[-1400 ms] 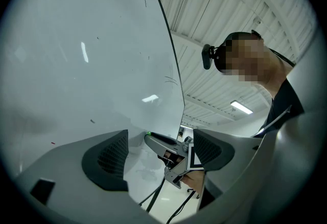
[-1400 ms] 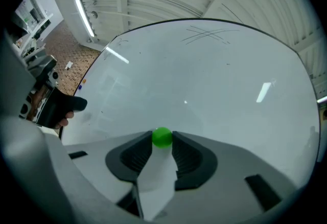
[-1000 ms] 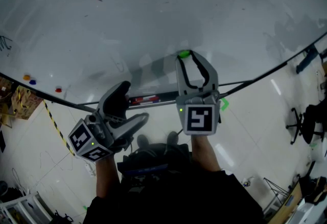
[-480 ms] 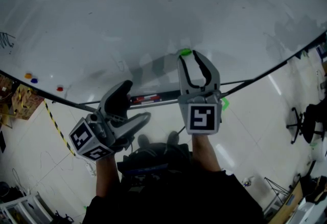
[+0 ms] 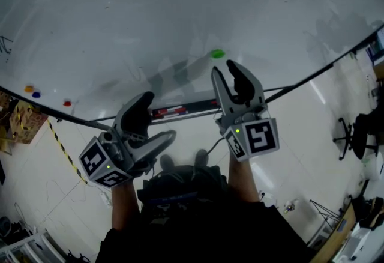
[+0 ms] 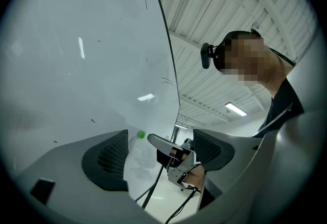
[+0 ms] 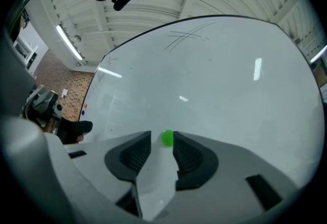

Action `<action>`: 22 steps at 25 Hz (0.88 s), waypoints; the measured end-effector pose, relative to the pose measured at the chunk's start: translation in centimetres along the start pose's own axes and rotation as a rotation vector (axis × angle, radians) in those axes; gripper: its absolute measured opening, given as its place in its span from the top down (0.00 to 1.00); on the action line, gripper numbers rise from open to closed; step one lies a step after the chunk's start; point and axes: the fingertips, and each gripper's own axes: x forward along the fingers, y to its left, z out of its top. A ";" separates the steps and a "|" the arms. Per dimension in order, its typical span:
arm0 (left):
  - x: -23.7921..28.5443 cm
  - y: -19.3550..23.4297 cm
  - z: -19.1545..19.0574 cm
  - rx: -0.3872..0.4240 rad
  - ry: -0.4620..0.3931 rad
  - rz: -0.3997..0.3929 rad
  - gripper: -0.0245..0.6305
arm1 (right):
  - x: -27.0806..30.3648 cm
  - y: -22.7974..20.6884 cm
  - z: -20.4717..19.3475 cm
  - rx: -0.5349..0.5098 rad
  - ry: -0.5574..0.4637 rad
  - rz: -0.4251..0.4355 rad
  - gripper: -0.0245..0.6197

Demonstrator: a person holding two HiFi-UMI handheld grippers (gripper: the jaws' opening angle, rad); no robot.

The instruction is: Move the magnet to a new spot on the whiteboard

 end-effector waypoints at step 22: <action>-4.4 -2.3 -3.0 -0.121 0.051 -0.119 0.36 | -6.8 6.0 -1.4 0.012 0.092 -0.003 0.75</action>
